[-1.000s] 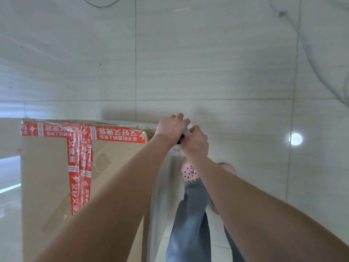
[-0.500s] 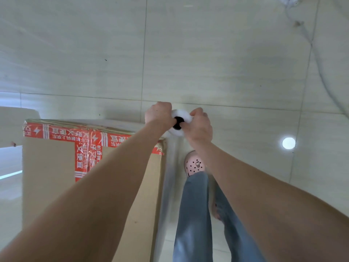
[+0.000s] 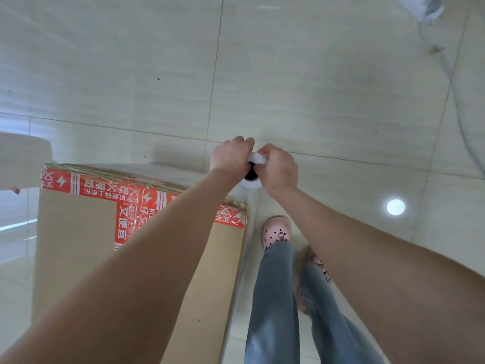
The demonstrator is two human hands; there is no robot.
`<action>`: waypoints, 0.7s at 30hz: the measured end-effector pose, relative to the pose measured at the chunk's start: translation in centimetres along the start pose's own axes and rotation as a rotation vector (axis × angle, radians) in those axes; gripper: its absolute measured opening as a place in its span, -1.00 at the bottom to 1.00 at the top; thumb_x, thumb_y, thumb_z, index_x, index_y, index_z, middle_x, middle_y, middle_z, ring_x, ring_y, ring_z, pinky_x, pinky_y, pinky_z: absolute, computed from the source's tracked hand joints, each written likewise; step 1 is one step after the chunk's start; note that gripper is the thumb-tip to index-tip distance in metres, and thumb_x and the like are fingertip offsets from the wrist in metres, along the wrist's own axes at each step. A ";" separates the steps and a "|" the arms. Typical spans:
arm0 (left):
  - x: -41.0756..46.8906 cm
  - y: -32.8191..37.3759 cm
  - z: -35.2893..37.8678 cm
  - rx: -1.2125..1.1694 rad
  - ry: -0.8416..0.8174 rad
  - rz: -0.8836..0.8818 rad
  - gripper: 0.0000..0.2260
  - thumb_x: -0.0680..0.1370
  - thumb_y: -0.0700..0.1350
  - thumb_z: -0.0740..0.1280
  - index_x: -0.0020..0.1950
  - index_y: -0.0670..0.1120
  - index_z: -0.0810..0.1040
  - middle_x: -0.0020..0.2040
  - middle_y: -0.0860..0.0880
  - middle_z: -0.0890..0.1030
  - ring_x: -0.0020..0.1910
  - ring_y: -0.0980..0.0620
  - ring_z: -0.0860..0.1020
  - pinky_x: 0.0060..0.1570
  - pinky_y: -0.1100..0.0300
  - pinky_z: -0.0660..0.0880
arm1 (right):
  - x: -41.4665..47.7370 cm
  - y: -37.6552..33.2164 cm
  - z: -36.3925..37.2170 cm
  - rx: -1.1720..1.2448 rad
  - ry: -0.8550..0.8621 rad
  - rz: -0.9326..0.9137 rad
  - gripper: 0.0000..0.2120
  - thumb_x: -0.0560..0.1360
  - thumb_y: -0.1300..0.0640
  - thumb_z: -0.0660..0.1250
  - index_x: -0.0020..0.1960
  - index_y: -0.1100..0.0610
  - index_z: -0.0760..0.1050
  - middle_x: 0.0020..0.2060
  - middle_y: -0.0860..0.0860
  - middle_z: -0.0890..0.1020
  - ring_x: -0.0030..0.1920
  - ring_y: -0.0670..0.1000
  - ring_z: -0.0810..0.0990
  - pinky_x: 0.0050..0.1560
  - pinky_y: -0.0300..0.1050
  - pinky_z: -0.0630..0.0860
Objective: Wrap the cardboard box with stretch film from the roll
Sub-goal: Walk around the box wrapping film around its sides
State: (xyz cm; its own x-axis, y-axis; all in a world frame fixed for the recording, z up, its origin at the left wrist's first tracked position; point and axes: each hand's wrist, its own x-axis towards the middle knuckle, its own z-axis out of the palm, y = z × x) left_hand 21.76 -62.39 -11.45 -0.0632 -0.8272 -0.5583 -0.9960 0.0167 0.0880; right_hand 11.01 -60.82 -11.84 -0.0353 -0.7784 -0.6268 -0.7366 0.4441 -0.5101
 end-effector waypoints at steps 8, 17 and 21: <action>0.1 -5.2 -1.2 -0.313 -0.050 -0.440 -0.78 0.44 -0.02 0.35 -0.02 -0.13 0.49 -0.03 -0.15 0.58 -0.03 -0.17 0.56 -0.28 0.13 0.36 | 1.5 -4.2 1.7 0.057 -0.115 0.081 -0.63 0.43 0.04 0.40 0.17 0.08 0.39 0.06 0.08 0.55 0.05 0.14 0.55 -0.12 -0.09 0.40; 1.6 -6.7 -2.3 -0.130 -0.029 -0.203 -0.69 0.50 -0.18 0.28 0.23 -0.11 0.38 0.09 -0.10 0.49 0.04 -0.14 0.54 -0.26 0.10 0.34 | 3.1 -7.6 2.5 -0.102 -0.107 -0.051 -0.73 0.43 0.21 0.25 0.11 0.03 0.51 0.01 0.08 0.60 0.02 0.15 0.56 -0.11 -0.11 0.43; 2.3 -6.7 -2.7 -0.102 -0.015 -0.183 -0.80 0.48 -0.21 0.24 0.09 -0.13 0.44 0.01 -0.10 0.50 -0.03 -0.14 0.53 -0.28 0.10 0.34 | 3.9 -8.3 2.1 -0.170 -0.133 -0.089 -0.76 0.42 0.21 0.26 0.07 0.05 0.50 -0.03 0.05 0.61 -0.01 0.13 0.57 -0.09 -0.07 0.48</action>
State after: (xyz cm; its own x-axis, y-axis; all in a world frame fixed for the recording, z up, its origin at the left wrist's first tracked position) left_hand 28.42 -65.88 -11.10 0.1168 -0.8026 -0.5849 -0.9793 -0.1911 0.0666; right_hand 18.44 -66.64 -11.33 0.1162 -0.7406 -0.6618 -0.8367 0.2861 -0.4671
